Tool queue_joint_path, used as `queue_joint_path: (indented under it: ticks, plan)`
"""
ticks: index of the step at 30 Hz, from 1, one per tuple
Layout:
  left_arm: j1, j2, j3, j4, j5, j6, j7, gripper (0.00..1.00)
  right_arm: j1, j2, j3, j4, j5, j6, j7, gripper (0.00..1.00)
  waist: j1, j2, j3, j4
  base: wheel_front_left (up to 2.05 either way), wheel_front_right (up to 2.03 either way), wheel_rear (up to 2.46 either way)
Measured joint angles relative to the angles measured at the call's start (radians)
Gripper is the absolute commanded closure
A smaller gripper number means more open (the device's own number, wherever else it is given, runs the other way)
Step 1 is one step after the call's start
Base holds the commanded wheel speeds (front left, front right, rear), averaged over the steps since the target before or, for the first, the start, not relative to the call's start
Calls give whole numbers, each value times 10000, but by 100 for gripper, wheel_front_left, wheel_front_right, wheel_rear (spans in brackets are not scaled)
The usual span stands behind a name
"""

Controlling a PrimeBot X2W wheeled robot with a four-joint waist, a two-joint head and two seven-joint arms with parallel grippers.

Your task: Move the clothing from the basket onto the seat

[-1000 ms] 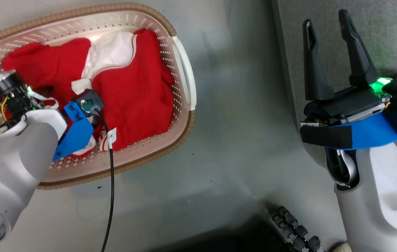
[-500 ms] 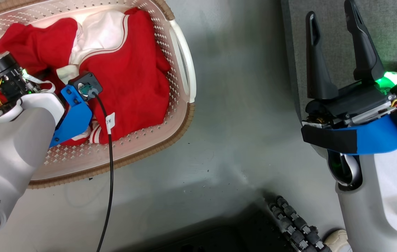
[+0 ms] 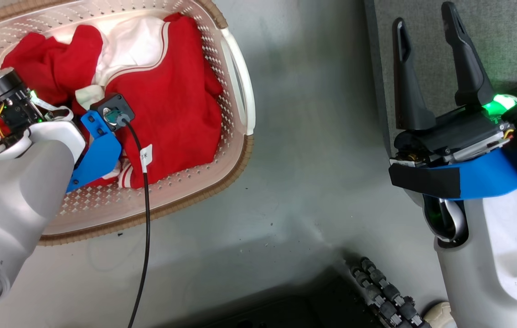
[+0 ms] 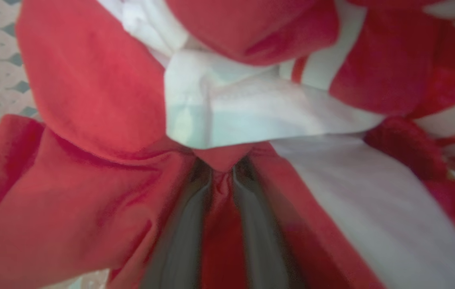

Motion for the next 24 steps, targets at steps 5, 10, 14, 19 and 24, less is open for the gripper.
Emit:
queue_joint_path:
  ticks: [5,10,14,19,24]
  plan:
    - [164,-63,0,-40,-203,0,-105,100,10,27,-69,155,-4,2,13,0,1,0,-254,88,0,0,0]
    - [281,-255,-2,-86,-495,2,-418,100,37,6,-192,276,-81,0,15,0,1,0,-667,232,0,0,0]
    - [477,-497,-4,-107,-811,2,-765,100,54,-23,-267,416,-180,-10,15,0,1,0,-1076,396,0,0,0]
    - [734,-840,-2,-125,-1089,2,-1229,100,82,-25,-313,541,-314,-10,15,0,1,0,-1666,628,0,0,0]
    - [1008,-1166,-4,-82,-1402,2,-1699,100,258,-25,-359,754,-487,-10,15,0,0,0,-2332,888,0,0,0]
